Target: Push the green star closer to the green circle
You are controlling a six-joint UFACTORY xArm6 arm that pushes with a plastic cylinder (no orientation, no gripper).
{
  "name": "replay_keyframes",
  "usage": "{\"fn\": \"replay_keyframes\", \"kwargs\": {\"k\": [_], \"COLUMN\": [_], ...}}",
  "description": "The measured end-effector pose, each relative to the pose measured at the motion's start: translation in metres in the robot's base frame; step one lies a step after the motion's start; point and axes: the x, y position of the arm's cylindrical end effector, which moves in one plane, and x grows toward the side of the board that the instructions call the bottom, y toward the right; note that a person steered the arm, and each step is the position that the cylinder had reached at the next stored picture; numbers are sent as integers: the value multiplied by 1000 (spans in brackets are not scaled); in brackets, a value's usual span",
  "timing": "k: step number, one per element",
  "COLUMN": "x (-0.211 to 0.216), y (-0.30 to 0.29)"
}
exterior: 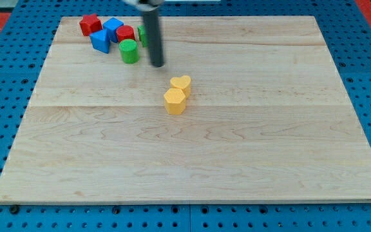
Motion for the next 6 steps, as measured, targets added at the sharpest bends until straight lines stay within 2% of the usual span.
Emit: {"fn": "replay_keyframes", "kwargs": {"k": [1,2,3,5,6], "x": [-68,-93,-92,-46,-77], "y": [18,-28,-43,-44,-32]}}
